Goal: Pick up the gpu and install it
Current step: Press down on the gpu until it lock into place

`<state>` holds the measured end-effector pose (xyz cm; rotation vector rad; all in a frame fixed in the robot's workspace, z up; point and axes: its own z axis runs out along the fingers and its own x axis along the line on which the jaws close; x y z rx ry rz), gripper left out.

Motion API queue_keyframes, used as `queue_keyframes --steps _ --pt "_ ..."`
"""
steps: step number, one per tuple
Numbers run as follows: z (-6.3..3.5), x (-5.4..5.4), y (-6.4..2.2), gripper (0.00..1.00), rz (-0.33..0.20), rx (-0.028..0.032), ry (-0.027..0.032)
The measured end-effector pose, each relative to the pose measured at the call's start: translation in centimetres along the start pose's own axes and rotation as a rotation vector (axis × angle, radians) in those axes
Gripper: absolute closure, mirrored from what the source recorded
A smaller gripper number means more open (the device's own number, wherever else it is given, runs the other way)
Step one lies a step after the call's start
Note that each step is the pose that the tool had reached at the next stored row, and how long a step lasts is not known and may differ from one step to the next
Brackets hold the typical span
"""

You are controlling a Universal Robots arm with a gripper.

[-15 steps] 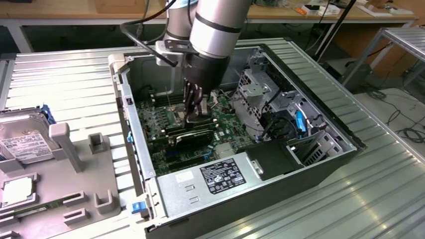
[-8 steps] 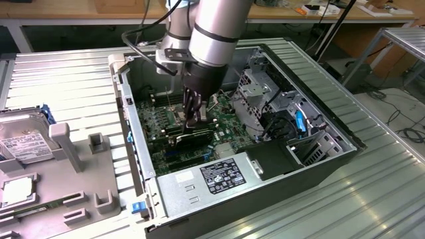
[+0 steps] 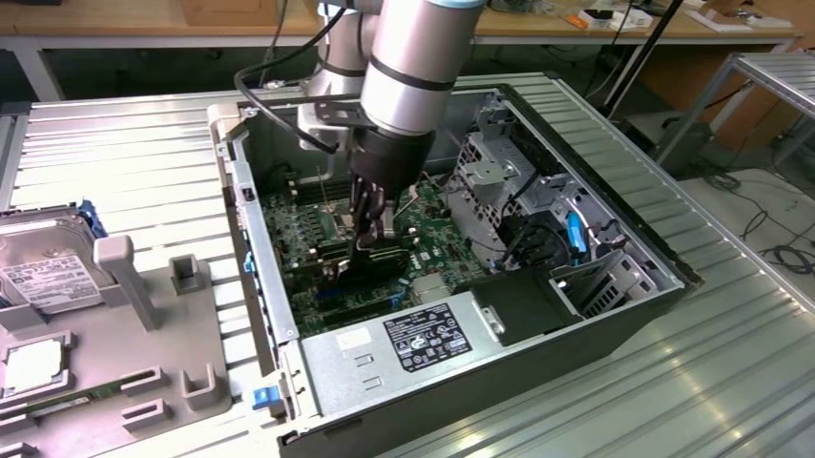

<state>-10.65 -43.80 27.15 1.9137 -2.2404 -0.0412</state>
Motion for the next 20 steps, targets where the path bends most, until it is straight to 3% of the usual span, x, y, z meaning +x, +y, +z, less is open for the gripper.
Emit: queue_keyframes --steps 6,10,13,15,18,20 --pt "0.22 -0.3 0.36 0.89 0.0 0.0008 -0.0004" --pt "-0.29 -0.3 0.43 0.89 -0.001 -0.0117 0.0037" --pt "-0.99 -0.1 0.76 0.89 -0.001 -0.0124 0.0048" --pt "-0.96 0.0 1.37 0.89 -0.001 -0.0119 0.0045" --pt "-0.63 0.3 3.59 0.89 -0.001 -0.0119 0.0045" --pt "-0.58 0.4 4.43 0.89 -0.001 -0.012 0.0047"
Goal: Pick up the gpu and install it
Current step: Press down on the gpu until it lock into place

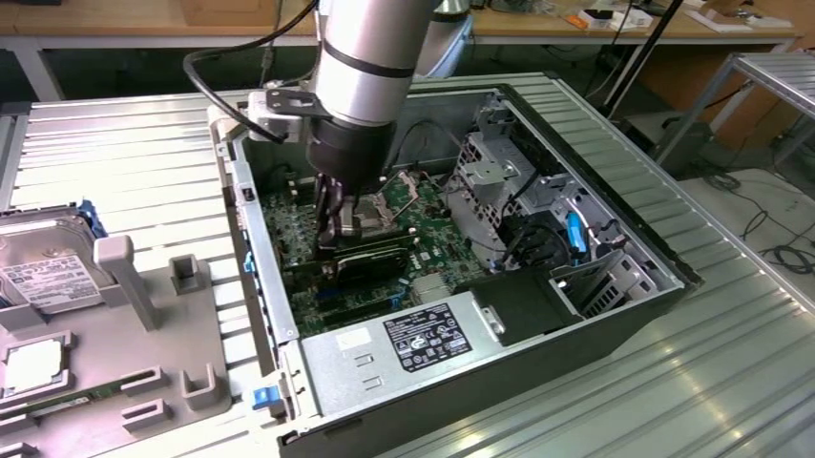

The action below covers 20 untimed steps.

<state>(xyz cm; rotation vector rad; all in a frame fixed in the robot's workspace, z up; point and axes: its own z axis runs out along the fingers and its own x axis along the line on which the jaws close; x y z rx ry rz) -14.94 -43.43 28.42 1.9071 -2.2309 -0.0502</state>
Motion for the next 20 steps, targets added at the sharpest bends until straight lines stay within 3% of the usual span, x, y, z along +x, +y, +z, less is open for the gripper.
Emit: queue_keyframes --steps 4,6,10,16,17,20 --pt "-0.1 0.1 1.16 0.89 0.0 -0.0001 -0.0001" --pt "0.05 0.3 2.44 0.89 0.0 -0.0001 -0.0001" --pt "0.09 0.3 3.79 0.89 0.0 0.0004 -0.0005" --pt "0.07 0.4 4.37 0.89 0.001 -0.0001 -0.0002" --pt "-0.12 0.4 4.27 0.89 0.001 -0.0048 0.0006" --pt "-0.59 0.4 4.19 0.89 0.0 -0.0075 0.001"
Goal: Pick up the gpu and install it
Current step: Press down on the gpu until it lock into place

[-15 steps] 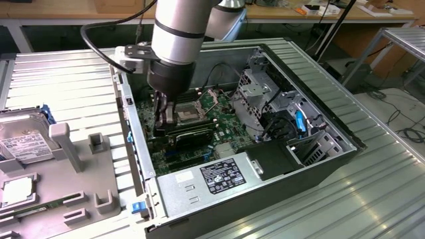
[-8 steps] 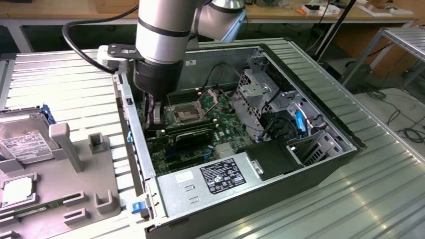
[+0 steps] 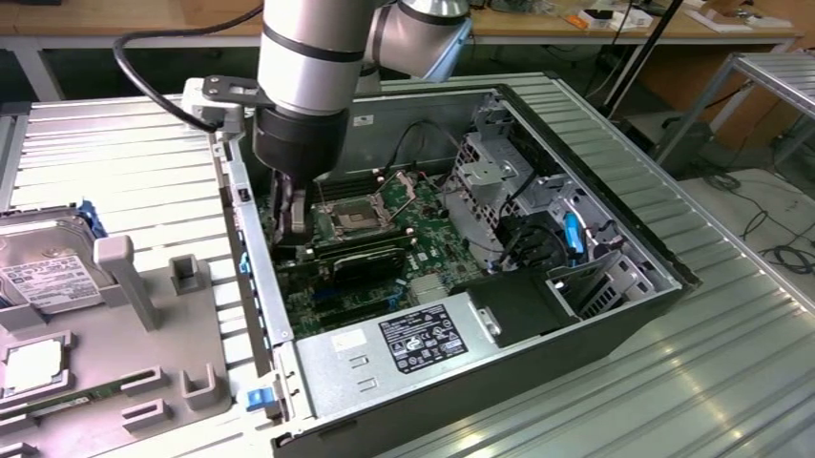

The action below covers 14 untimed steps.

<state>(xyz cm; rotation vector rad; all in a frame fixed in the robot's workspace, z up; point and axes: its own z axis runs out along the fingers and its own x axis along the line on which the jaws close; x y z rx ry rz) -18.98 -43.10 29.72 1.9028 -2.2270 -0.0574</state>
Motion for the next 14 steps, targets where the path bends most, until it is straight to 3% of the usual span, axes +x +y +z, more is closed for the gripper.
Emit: queue_keyframes --steps 1,4,14 --pt "-0.25 0.03 0.04 0.89 0.0 -0.0015 0.0002" --pt "-0.96 0.13 0.17 0.89 -0.002 -0.018 0.0029" --pt "-0.68 0.14 0.22 0.89 -0.002 -0.0143 0.0026"
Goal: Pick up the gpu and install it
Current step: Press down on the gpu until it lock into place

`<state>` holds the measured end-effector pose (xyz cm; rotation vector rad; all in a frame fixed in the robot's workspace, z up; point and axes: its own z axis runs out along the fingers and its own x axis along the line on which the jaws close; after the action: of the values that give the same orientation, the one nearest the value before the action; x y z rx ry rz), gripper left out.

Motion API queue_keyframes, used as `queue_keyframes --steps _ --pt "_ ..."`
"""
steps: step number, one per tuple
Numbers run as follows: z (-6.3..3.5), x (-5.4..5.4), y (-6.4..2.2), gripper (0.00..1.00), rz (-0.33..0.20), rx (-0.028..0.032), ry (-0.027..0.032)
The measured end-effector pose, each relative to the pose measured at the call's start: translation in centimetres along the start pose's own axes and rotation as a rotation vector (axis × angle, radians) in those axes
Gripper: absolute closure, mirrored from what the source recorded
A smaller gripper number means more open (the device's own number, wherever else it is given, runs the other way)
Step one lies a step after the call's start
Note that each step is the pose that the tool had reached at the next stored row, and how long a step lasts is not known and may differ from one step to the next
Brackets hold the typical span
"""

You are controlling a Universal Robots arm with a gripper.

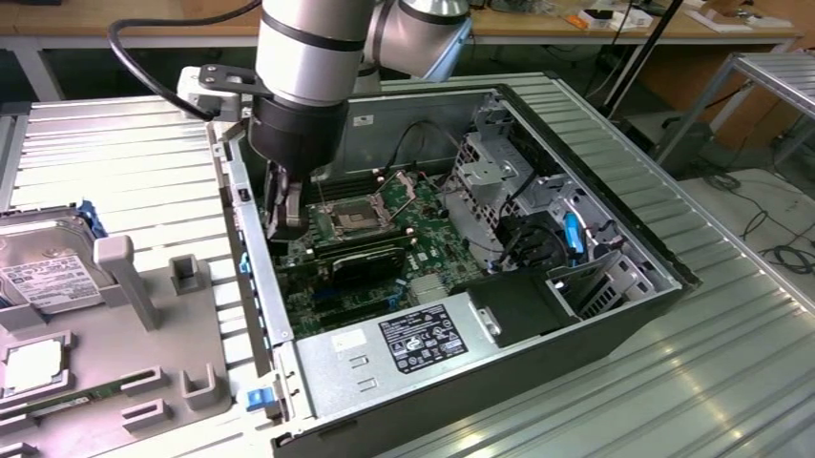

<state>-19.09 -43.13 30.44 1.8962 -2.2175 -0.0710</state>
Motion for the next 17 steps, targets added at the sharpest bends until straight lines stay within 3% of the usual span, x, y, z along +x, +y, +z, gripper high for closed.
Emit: queue_keyframes --steps 2,4,10,14,15,16,17 --pt "0.05 0.0 0.0 0.89 0.0 0.0001 -0.0001" --pt "0.27 0.2 -0.04 0.89 0.001 0.0066 -0.0007" --pt "0.74 0.3 -0.14 0.89 0.001 0.0092 0.0007" --pt "0.85 0.4 -0.24 0.89 0.003 0.0199 0.0015" --pt "0.81 0.3 -0.55 0.89 0.003 0.02 0.0013" --pt "1.1 0.2 -0.95 0.89 0.002 0.0255 -0.0067" --pt "0.95 0.2 -1.08 0.89 0.002 0.0228 -0.0032"
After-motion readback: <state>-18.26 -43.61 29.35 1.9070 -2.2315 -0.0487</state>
